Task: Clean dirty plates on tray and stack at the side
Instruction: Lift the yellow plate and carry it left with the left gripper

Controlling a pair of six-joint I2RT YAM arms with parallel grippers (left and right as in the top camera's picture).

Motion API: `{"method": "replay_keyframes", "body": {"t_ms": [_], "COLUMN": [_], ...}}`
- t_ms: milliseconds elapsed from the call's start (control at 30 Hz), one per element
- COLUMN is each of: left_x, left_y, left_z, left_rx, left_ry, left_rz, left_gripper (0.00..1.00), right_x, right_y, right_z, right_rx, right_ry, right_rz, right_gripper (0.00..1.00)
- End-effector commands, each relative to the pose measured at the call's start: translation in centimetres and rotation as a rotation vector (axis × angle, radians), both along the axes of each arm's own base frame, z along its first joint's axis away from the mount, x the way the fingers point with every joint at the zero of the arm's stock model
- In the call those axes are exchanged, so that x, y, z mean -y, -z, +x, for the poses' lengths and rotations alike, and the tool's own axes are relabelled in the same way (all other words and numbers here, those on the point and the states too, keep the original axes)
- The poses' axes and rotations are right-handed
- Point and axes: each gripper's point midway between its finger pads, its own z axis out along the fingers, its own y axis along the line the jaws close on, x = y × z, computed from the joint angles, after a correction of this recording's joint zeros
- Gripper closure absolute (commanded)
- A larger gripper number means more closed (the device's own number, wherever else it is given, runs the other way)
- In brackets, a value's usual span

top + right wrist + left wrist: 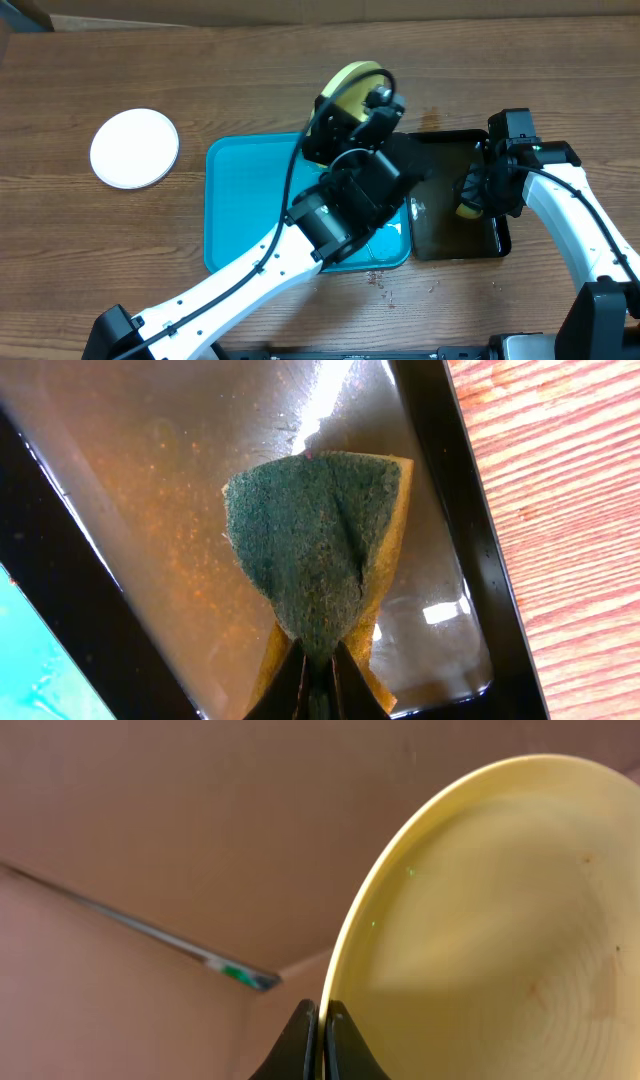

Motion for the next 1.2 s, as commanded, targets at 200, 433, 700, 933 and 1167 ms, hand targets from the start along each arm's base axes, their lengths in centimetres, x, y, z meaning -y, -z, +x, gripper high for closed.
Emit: {"method": "replay_keyframes", "body": {"t_ms": [200,433,700,933,1167], "left_x": [0.2,0.2,-1.0,-3.1,-11.1], "left_y": [-3.9,-3.8,-1.6,6.2,11.6], "left_z": [-0.7,-0.6,0.7,2.4,5.4], "left_rx": [0.045,0.047,0.041,-0.243,-0.512], "left_ry": [-0.023,-0.019,-0.028,0.031,-0.065], "left_rz": [0.149,0.143,-0.038,-0.305,-0.917], "left_gripper": [0.96,0.96,0.96,0.96,0.96], "right_x": [0.3,0.3,0.3,0.3,0.3], "right_y": [-0.1,0.2,0.2,0.2,0.2], "right_z": [0.1,0.2,0.2,0.2,0.3], "right_rx": [0.013,0.021,0.020,0.020,0.023], "right_ry": [0.000,0.000,0.000,0.000,0.001], "right_rz": [-0.014,-0.014,-0.013,-0.014,-0.013], "right_gripper": [0.96,0.96,0.96,0.96,0.96]}}
